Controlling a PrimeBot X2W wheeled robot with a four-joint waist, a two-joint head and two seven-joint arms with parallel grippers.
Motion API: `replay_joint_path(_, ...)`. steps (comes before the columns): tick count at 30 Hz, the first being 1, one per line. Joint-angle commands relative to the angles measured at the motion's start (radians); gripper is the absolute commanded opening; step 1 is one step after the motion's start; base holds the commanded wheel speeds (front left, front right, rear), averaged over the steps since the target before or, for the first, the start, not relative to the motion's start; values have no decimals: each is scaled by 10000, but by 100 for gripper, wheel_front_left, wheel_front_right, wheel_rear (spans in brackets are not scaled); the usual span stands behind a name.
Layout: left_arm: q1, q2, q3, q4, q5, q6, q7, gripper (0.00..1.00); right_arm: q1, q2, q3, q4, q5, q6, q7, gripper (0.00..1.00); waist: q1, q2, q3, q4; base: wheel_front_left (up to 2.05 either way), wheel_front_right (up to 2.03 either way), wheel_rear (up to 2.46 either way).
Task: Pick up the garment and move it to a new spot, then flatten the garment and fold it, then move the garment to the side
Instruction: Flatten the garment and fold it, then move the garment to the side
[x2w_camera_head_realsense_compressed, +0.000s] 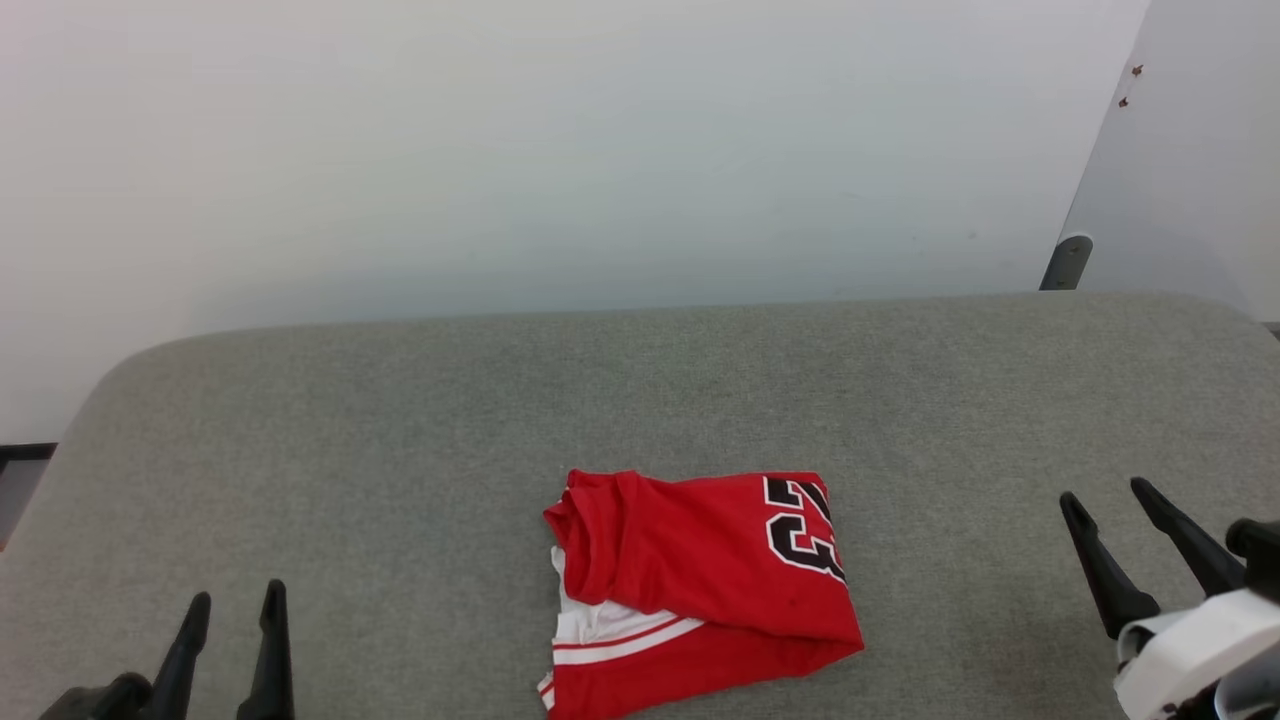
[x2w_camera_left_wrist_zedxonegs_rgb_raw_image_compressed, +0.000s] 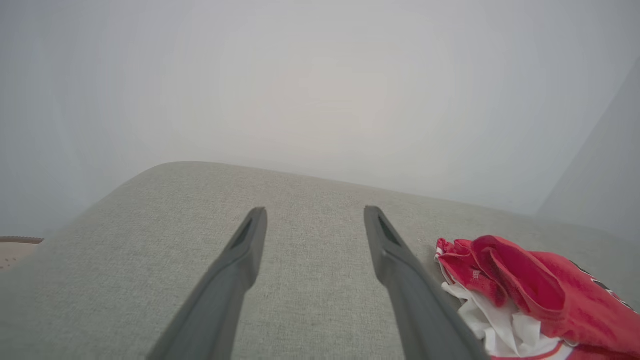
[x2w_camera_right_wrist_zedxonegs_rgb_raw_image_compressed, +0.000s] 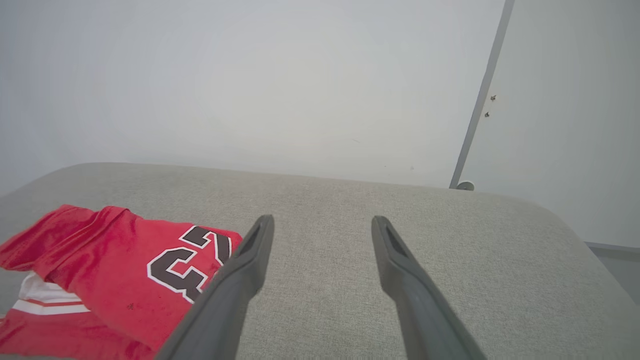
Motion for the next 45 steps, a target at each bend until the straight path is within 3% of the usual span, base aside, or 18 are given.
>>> replay_joint_path(1, 103, 52, 24, -27, -44, -30, 5, 100, 175, 36, -120, -67, -92, -9, -40, 100, 0, 0, -15, 13, 0, 0, 0)
replay_joint_path(11, 149, 208, -62, -144, -136, -30, 4, 100, 710, 362, -786, -446, -405, -9, -14, 100, 0, 0, -29, 66, 0, 0, 0)
replay_joint_path(26, 63, 248, -153, -220, -179, -26, 4, 100, 904, 738, -1006, -774, -616, -9, 453, 100, 0, 0, 89, 244, 0, 0, 0)
replay_joint_path(33, -214, 269, -344, -229, -141, 37, 74, 100, 464, 830, -411, -604, -343, -9, 1079, 100, 0, 0, 171, 885, 0, 0, 0)
replay_joint_path(45, -620, 172, -940, -182, -83, 38, 326, 100, -503, 673, 281, 654, 171, -9, 2201, 100, 0, 0, 262, 2651, 0, 0, 0)
